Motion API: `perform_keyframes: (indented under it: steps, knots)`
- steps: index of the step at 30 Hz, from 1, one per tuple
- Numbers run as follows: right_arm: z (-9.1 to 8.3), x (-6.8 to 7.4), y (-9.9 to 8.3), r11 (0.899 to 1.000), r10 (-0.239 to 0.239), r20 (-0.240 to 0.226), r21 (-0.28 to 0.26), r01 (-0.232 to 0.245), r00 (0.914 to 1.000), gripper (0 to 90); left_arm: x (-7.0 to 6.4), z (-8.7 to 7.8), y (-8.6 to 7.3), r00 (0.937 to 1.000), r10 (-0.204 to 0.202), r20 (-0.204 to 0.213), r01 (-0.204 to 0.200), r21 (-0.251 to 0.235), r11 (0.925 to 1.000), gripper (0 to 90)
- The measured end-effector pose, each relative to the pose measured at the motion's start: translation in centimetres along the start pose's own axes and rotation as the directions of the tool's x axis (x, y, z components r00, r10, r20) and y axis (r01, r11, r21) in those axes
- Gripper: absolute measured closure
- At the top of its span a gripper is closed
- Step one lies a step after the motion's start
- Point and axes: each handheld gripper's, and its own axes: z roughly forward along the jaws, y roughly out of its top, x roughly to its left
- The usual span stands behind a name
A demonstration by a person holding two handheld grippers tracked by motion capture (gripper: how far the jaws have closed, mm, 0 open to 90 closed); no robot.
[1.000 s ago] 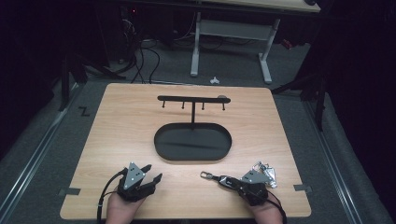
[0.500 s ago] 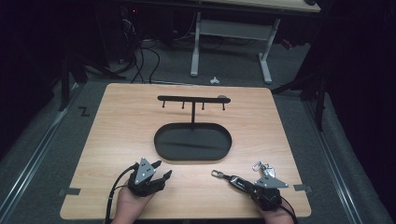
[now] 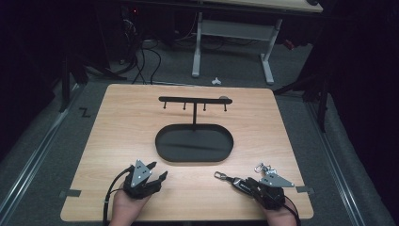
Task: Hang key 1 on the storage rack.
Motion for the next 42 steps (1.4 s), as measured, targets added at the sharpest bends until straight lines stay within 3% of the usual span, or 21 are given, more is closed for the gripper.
perform_keyframes:
  steps: [2,3,8,11,13,16,18,21,24,28,31,33,38,42]
  knots:
    - [0.1,0.0,0.2,1.000,-0.002,0.003,-0.001,0.002,1.0000,82.5,0.3,-0.3,-0.1,0.9999,-0.002,-0.015,0.002,-0.002,1.0000,43.3]
    - [0.2,-0.1,0.6,1.000,-0.004,0.008,-0.014,0.004,1.0000,82.1,0.9,-1.1,-0.4,0.9990,-0.012,-0.042,0.011,-0.010,0.9999,42.9]
    - [0.3,-0.3,1.6,0.999,0.009,0.011,-0.051,-0.009,0.9999,81.7,2.1,-2.6,-1.0,0.9960,-0.043,-0.078,0.041,-0.020,0.9990,41.1]
    - [0.4,-0.3,2.1,0.997,0.027,0.010,-0.068,-0.026,0.9996,81.7,2.3,-3.5,-0.7,0.9945,-0.078,-0.070,0.077,-0.017,0.9969,38.4]
    - [0.4,-0.4,2.4,0.997,0.033,0.008,-0.073,-0.032,0.9994,81.7,2.1,-4.1,-0.2,0.9949,-0.061,-0.081,0.060,-0.011,0.9981,38.2]
    - [0.4,-0.6,2.8,0.996,0.039,0.005,-0.084,-0.039,0.9992,82.2,2.0,-4.8,0.1,0.9967,-0.052,-0.062,0.052,0.005,0.9986,37.5]
    - [0.4,-0.7,3.0,0.995,0.044,0.005,-0.085,-0.044,0.9990,82.6,2.1,-5.1,-0.5,0.9965,-0.043,-0.071,0.045,0.032,0.9985,37.1]
    - [0.4,-0.9,3.2,0.996,0.050,0.001,-0.077,-0.049,0.9988,82.4,2.3,-5.0,-2.0,0.9943,-0.095,-0.049,0.096,0.031,0.9949,37.0]
    - [0.5,-1.1,3.5,0.996,0.065,-0.006,-0.055,-0.065,0.9979,80.9,2.7,-4.3,-3.2,0.9925,-0.122,0.002,0.122,0.057,0.9909,35.6]
    - [0.8,-1.2,4.2,0.998,0.066,-0.006,-0.021,-0.066,0.9978,77.1,3.5,-4.5,-3.3,0.9911,-0.133,0.000,0.133,0.028,0.9907,33.1]
    - [1.0,-1.3,4.8,0.999,0.035,-0.003,0.027,-0.035,0.9994,74.7,3.4,-4.2,-3.6,0.9932,-0.116,-0.008,0.116,0.032,0.9927,32.6]
    - [1.2,-1.3,5.2,0.998,0.015,-0.005,0.066,-0.014,0.9999,74.0,3.3,-4.1,-3.9,0.9914,-0.131,-0.004,0.131,0.009,0.9913,30.3]
    - [1.6,-1.2,5.8,0.987,-0.018,0.006,0.159,0.017,0.9998,72.2,3.2,-4.1,-3.8,0.9938,-0.110,-0.012,0.110,0.004,0.9939,29.2]
    - [1.9,-1.4,6.2,0.969,-0.032,0.001,0.246,0.031,0.9995,69.8,3.7,-4.5,-3.7,0.9925,-0.122,-0.004,0.122,-0.008,0.9924,28.7]
